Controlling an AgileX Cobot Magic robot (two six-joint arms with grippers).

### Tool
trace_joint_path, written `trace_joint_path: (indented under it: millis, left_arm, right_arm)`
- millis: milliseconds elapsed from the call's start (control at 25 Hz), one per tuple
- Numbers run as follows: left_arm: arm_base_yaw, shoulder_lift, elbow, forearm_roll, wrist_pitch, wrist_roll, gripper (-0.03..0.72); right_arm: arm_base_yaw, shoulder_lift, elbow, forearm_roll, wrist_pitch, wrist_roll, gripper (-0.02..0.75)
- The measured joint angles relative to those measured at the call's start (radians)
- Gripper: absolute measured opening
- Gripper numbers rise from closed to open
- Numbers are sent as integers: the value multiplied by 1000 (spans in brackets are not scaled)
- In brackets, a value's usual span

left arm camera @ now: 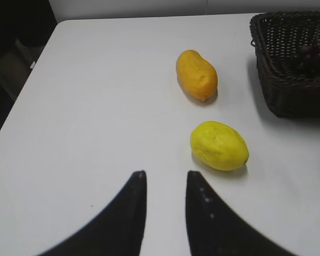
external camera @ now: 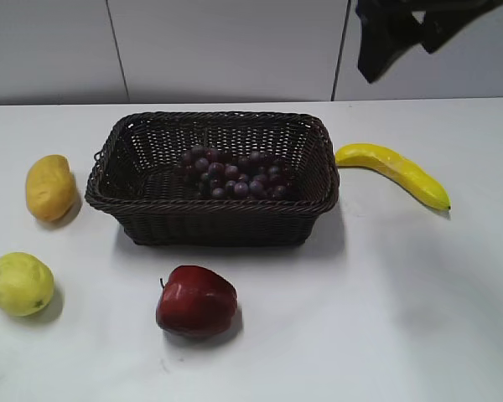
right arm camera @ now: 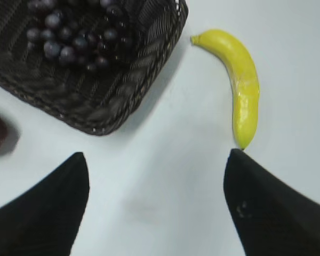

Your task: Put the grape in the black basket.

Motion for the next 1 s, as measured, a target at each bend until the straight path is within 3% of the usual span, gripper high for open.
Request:
trace_joint_path:
  millis: [200,400,640,1000]
  left_arm:
    - [0,0,0,0,0,0,235]
    - [0,0,0,0,0,0,235]
    - [0,0,0,0,0,0,235]
    - [0,0,0,0,0,0,235]
  right_arm:
    - [0,-164,300,-2,-7,18,594]
    - [0,-395,627,-2,-110,65,617]
    - [-19,-649,862,-19,-139,144,648]
    - [-277,-1056,997,-36,-114,167,647]
